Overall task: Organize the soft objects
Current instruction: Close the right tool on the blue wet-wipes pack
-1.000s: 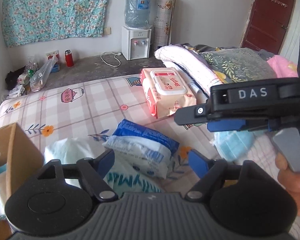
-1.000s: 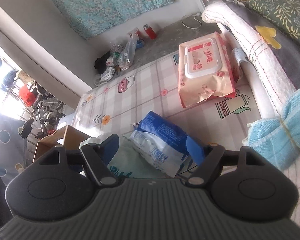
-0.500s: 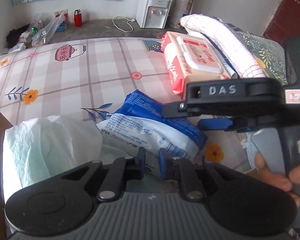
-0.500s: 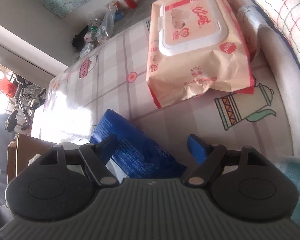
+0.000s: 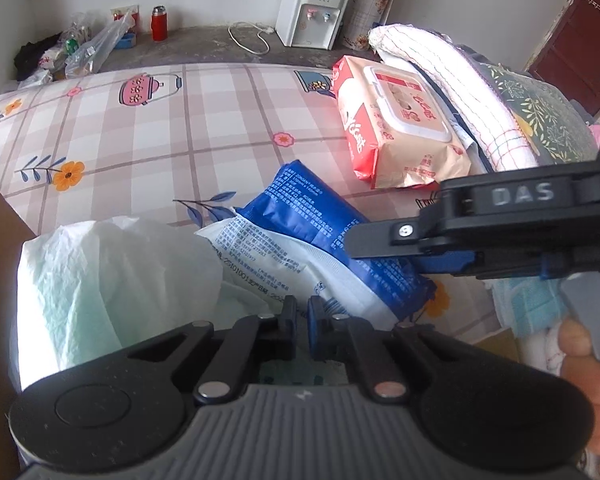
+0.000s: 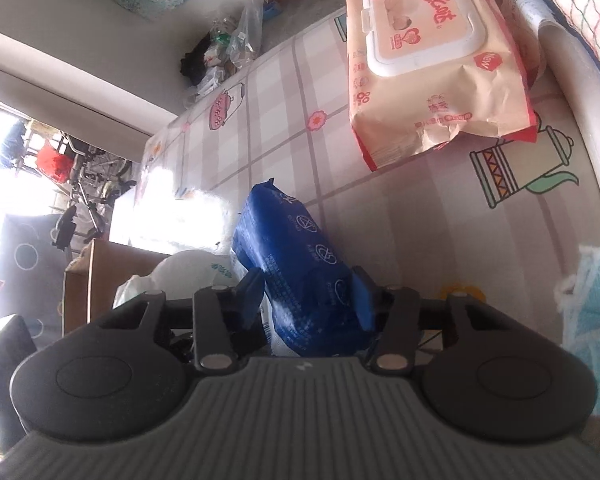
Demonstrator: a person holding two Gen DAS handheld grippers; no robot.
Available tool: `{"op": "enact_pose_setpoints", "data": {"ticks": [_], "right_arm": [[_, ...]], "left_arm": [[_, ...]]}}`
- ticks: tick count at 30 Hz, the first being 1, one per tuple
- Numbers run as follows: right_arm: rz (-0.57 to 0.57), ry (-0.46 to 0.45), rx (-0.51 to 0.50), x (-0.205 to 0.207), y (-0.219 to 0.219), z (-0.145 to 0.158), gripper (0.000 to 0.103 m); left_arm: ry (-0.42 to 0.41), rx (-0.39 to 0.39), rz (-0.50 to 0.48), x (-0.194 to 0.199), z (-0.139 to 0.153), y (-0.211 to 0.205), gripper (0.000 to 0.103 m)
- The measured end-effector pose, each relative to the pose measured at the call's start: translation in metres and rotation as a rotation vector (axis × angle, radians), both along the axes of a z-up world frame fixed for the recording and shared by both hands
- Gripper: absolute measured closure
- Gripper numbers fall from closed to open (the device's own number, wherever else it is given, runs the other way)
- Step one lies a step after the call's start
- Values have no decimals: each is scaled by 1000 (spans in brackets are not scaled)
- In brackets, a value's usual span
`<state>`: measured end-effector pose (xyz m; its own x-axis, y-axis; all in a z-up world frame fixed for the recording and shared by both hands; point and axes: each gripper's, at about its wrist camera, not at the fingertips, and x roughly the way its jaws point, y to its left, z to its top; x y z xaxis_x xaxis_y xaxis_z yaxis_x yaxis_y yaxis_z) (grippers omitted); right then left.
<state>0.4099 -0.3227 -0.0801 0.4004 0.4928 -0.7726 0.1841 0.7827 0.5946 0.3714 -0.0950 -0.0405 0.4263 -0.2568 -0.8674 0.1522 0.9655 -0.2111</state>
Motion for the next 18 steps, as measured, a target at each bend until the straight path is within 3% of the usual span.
{"op": "enact_pose_setpoints", "data": {"ticks": [6,10,12,14,16,18], "right_arm": [[-39,7,156,-12,-8,2,57],[-49,11,199,-17,-6,-3,56],[-51,15,183,-16,-5,-8,55],[-58,22,165,-15,-6,-15,55],[-78,37,153,-13,-8,-23,55],[-103,68,162,-12,-13,-31,52]], "left_arm": [[60,-54,13,-4,2,14,95],[89,-101,35,-6,5,26,94],[79,-130,40,-7,7,30,84],[59,-173,27,-8,7,30,50],[52,-176,15,-10,7,24,45],[53,-97,-3,-10,3,13,47]]}}
